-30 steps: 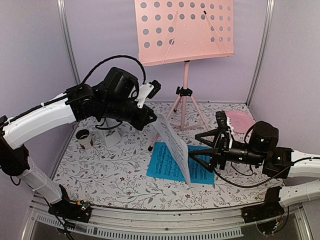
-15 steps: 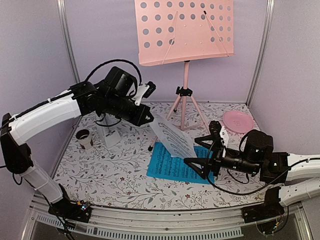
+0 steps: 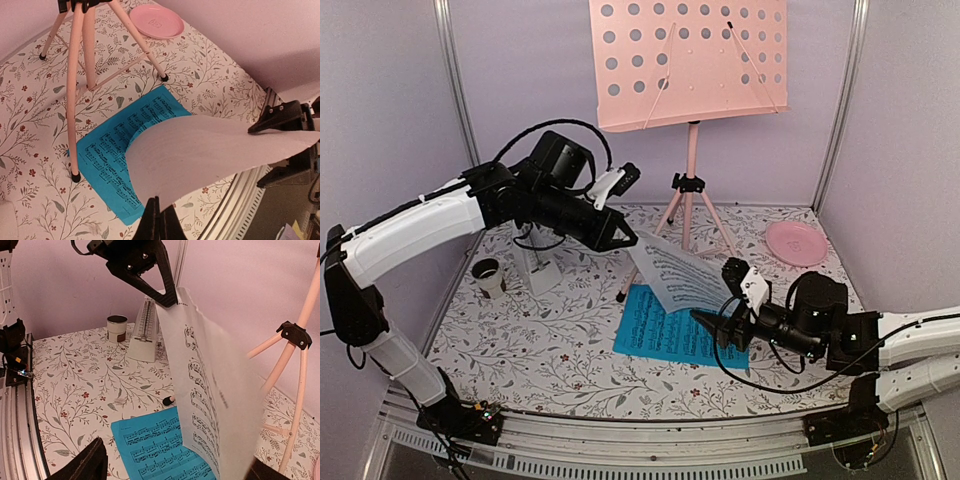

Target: Set up the instrument practice props

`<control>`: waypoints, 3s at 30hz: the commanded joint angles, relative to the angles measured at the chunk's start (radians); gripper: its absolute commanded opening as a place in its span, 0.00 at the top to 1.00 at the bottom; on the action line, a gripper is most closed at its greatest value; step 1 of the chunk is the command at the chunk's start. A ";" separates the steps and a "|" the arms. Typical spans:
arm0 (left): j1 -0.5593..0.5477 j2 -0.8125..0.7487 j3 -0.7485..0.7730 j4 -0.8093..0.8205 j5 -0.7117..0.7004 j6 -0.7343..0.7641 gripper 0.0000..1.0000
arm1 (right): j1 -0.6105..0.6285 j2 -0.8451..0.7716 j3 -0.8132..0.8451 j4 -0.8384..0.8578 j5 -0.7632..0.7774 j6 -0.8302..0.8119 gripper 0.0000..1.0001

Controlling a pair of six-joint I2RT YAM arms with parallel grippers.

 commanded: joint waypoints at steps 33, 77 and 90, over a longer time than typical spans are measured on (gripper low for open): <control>0.140 0.292 -0.157 0.729 -0.028 0.340 0.37 | -0.169 -0.312 0.112 -0.227 0.214 0.147 1.00; 0.072 0.113 -0.547 0.801 -0.032 0.231 1.00 | -0.205 -0.235 0.329 -0.348 -0.335 0.034 1.00; 0.078 -0.020 -0.600 0.745 -0.096 0.272 0.56 | -0.204 -0.110 0.620 -0.472 -0.518 0.012 1.00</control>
